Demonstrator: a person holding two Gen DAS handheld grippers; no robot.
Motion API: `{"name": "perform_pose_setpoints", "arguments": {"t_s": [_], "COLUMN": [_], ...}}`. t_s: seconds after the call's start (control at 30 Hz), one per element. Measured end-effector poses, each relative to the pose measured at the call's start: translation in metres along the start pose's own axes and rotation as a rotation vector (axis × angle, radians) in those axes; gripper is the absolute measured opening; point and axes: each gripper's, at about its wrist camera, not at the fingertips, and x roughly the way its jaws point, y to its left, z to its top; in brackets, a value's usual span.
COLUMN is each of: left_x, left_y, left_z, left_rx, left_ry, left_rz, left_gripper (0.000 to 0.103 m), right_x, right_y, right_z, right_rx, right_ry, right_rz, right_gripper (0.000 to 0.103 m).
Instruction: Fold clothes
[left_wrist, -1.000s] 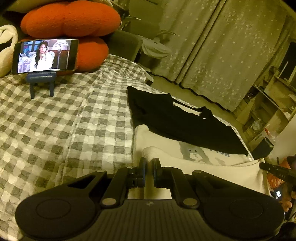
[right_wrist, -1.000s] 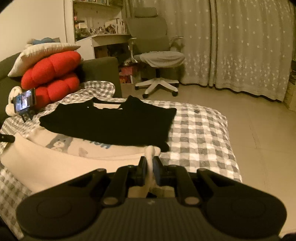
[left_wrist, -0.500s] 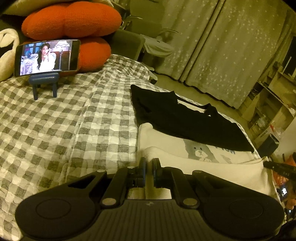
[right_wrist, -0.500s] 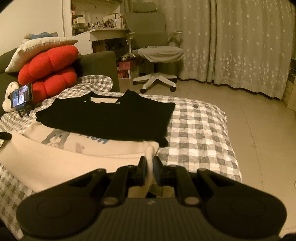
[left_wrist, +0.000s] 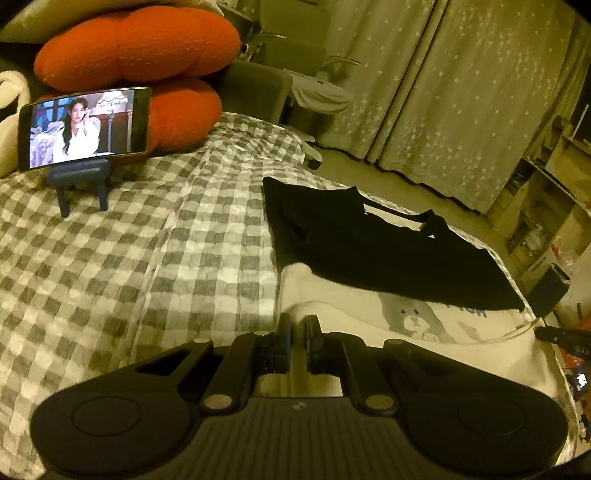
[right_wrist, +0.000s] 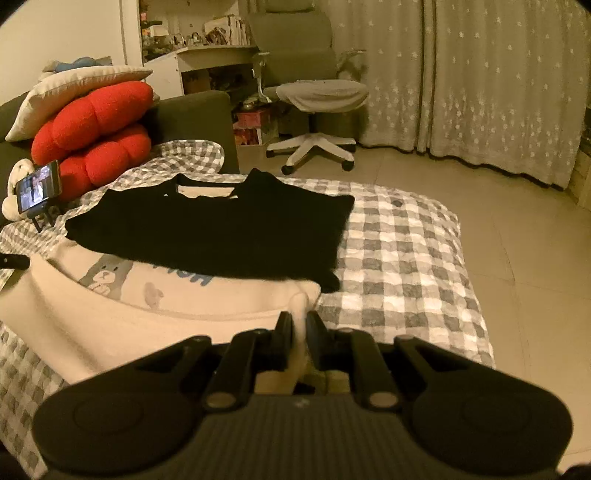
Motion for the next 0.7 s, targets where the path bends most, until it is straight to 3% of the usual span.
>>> {"name": "perform_pose_setpoints", "arguments": {"t_s": [0.2,0.6,0.7], "left_x": [0.007,0.017,0.016], "left_y": [-0.001,0.002,0.005], "left_z": [0.01,0.007,0.008], "left_rx": [0.009,0.011,-0.006], "left_ry": [-0.017,0.008,0.002], "left_rz": [0.019,0.057,0.065], "left_gripper": [0.006,0.007,0.015], "right_x": [-0.004,0.023,0.027], "right_y": [-0.008,-0.009,-0.01], "right_z": [0.012,0.014,0.015], "right_rx": [0.056,0.054,0.058], "right_ry": [-0.06,0.017,0.02], "right_rz": [0.018,-0.032,-0.051], "right_gripper": [0.012,0.014,0.016]}}
